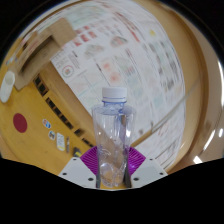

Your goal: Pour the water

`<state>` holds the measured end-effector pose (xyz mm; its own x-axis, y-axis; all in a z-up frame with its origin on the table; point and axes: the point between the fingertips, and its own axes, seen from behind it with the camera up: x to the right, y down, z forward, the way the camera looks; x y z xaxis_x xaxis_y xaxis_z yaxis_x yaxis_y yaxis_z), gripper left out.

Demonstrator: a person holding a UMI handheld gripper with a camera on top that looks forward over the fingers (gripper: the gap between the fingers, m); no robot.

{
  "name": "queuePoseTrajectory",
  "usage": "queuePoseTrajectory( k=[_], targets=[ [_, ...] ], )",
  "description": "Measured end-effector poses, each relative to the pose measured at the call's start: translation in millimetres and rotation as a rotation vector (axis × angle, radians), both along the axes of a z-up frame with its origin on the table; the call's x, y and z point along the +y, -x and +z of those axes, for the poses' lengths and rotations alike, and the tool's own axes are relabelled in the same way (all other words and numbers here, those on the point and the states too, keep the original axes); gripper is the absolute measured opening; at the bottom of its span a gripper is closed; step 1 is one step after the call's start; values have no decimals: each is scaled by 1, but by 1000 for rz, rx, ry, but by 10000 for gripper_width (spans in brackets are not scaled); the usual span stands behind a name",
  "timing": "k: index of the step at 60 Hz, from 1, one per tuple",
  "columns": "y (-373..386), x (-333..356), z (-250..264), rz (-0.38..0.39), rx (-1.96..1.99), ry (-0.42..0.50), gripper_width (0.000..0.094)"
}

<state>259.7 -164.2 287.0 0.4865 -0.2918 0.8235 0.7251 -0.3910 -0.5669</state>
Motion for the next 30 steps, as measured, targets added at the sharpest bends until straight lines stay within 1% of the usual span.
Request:
queuePoseTrajectory(
  k=[6, 10, 13, 17, 22, 30],
  targets=[
    [61, 45, 42, 44, -325, 55, 332],
    [109, 75, 52, 101, -548, 91, 333],
    [150, 96, 52, 159, -704, 114, 334],
    [197, 118, 38, 231, -876, 165, 333],
    [235, 140, 2, 313, -1020, 238, 335],
    [281, 161, -47, 382, -1241, 353, 333]
  ],
)
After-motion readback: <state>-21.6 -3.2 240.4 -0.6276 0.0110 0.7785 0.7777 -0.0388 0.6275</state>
